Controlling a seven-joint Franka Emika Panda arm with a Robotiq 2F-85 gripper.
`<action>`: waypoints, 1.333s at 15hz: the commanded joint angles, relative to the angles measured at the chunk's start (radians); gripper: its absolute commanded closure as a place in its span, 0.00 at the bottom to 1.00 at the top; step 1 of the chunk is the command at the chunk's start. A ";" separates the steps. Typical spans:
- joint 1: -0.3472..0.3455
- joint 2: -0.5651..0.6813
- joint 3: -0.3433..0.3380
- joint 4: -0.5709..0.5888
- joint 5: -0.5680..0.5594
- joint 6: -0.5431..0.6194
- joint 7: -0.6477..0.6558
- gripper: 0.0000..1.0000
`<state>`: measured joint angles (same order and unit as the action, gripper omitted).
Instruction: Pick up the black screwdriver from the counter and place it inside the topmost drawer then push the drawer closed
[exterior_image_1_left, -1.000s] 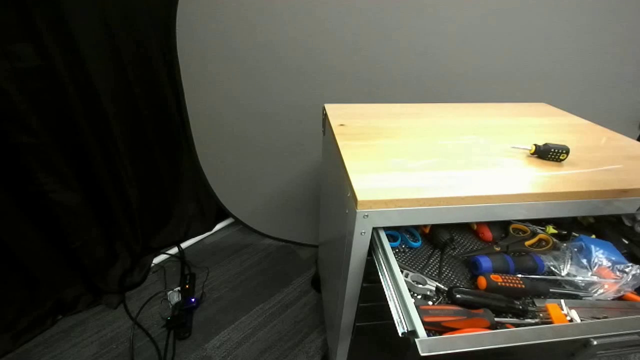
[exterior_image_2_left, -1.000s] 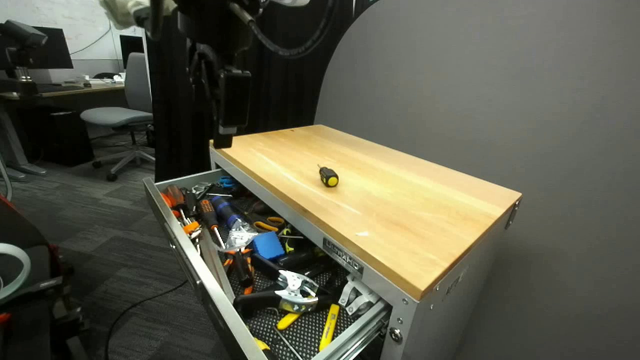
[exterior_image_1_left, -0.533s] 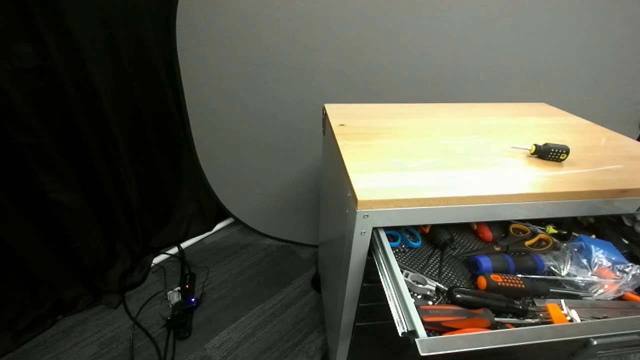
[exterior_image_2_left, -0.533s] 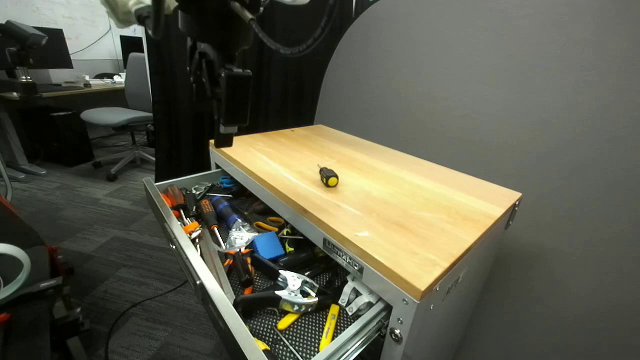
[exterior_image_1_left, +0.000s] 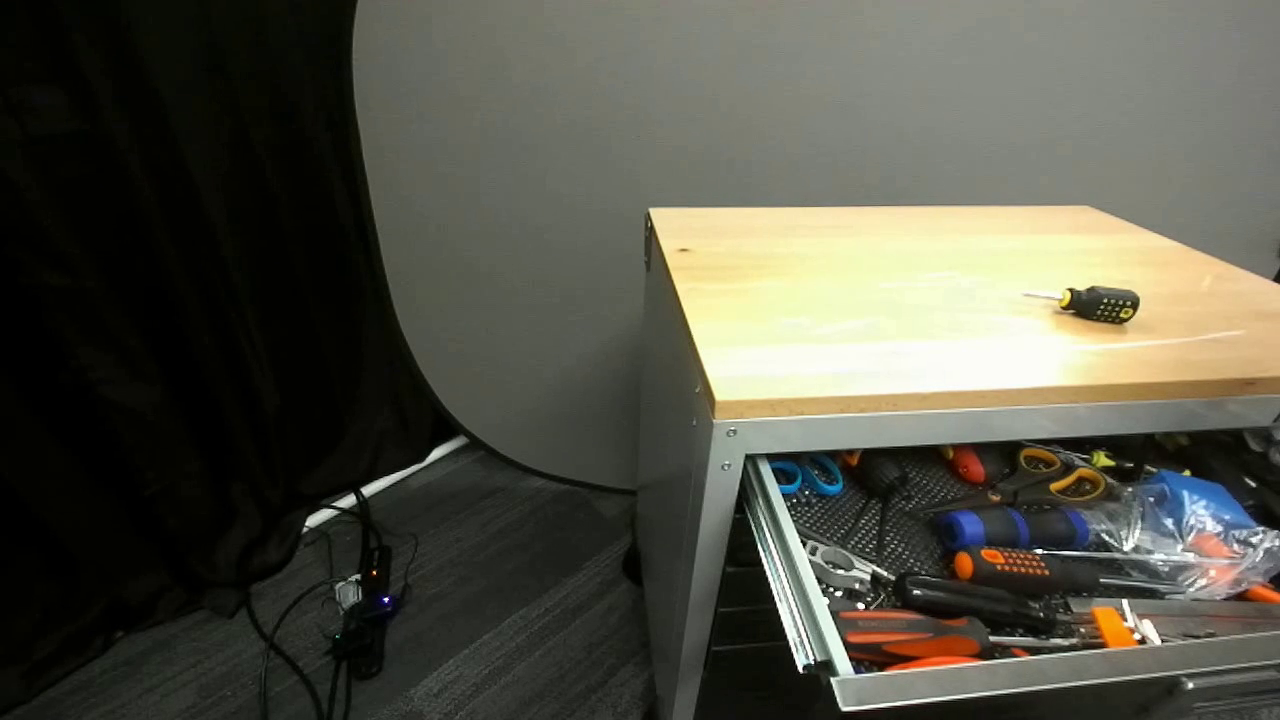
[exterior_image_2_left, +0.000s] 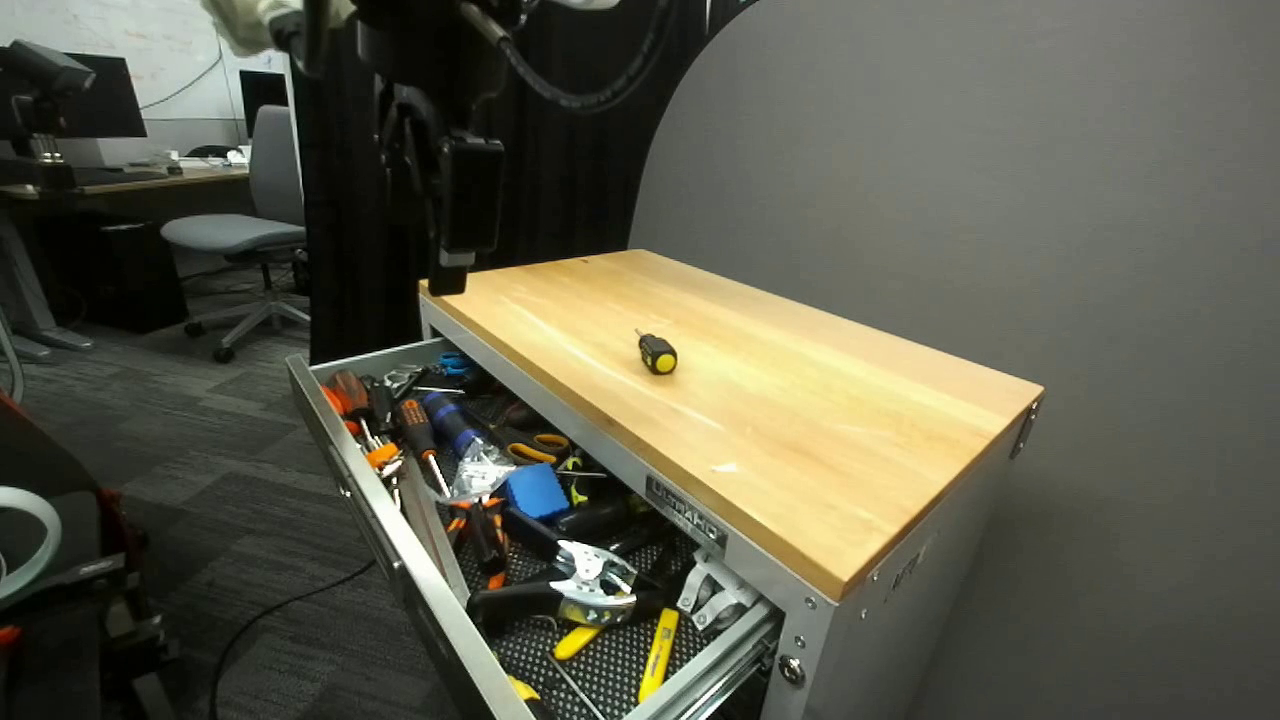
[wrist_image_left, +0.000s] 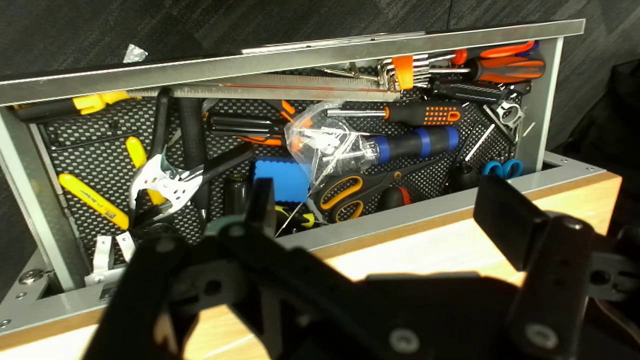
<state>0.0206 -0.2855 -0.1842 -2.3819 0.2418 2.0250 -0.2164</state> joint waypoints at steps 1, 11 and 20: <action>-0.024 0.002 0.023 0.002 0.007 -0.003 -0.006 0.00; 0.009 0.076 0.063 0.059 0.045 0.006 -0.008 0.00; 0.035 0.298 0.202 0.236 -0.045 0.258 0.053 0.00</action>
<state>0.0481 -0.0913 -0.0102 -2.2374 0.2473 2.2017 -0.2005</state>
